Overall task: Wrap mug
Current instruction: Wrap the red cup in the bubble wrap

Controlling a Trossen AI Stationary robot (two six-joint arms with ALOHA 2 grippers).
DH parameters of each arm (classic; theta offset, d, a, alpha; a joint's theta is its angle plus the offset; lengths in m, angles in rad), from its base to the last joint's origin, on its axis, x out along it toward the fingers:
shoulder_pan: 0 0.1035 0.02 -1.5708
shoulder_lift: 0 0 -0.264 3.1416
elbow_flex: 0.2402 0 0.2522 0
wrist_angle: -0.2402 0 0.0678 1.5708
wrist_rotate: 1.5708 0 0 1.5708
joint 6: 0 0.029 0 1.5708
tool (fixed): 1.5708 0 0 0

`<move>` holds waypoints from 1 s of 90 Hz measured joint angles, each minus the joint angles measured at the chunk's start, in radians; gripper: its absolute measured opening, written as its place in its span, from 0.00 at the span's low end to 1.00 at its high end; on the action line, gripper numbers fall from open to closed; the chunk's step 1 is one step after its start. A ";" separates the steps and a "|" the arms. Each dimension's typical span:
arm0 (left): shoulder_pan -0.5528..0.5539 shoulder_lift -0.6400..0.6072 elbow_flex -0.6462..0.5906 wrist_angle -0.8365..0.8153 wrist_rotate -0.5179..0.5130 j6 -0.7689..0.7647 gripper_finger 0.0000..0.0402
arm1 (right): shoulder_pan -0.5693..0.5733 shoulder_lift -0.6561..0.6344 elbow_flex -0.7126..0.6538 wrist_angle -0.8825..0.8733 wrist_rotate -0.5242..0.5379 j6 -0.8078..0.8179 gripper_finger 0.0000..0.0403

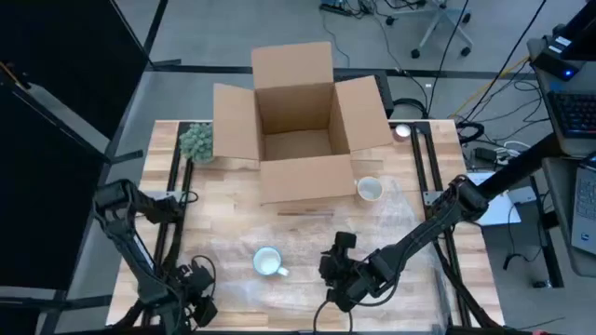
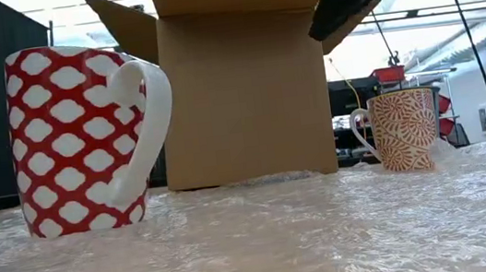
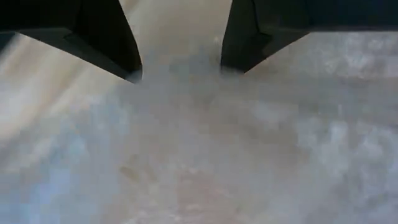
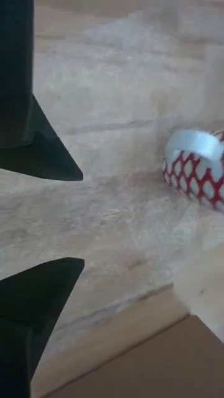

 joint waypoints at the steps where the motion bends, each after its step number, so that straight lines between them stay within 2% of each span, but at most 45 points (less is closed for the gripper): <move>1: 0.000 0.004 0.001 0.001 0.001 0.001 0.52 | 0.000 0.000 -0.001 0.002 0.000 0.000 0.49; 7: 0.007 0.025 0.001 -0.001 0.022 0.031 0.49 | 0.000 0.001 -0.005 0.003 0.001 0.000 0.49; 14: 0.012 0.029 0.004 -0.008 0.060 0.046 0.41 | 0.000 0.002 -0.005 0.004 0.001 0.000 0.49; 29: 0.009 0.002 0.026 -0.037 0.096 0.058 0.08 | 0.000 0.002 -0.005 0.009 0.007 -0.008 0.49; 33: 0.009 -0.009 0.031 -0.053 0.112 0.058 0.04 | 0.000 0.002 -0.005 0.015 0.008 -0.009 0.49; 52: 0.000 -0.058 0.118 -0.198 0.149 0.101 0.00 | 0.000 0.002 -0.005 0.014 0.008 -0.009 0.49; 61: 0.000 -0.089 0.189 -0.268 0.126 0.146 0.00 | -0.004 0.002 -0.005 0.026 0.008 -0.009 0.49; 70: 0.002 -0.114 0.271 -0.364 0.037 0.185 0.00 | -0.011 0.002 -0.005 0.049 0.008 -0.011 0.49; 78: 0.007 -0.129 0.336 -0.448 -0.101 0.215 0.00 | -0.019 0.002 -0.005 0.057 0.008 -0.013 0.49; 90: 0.055 -0.136 0.379 -0.468 -0.238 0.335 0.00 | -0.020 0.002 -0.005 0.073 0.010 -0.029 0.49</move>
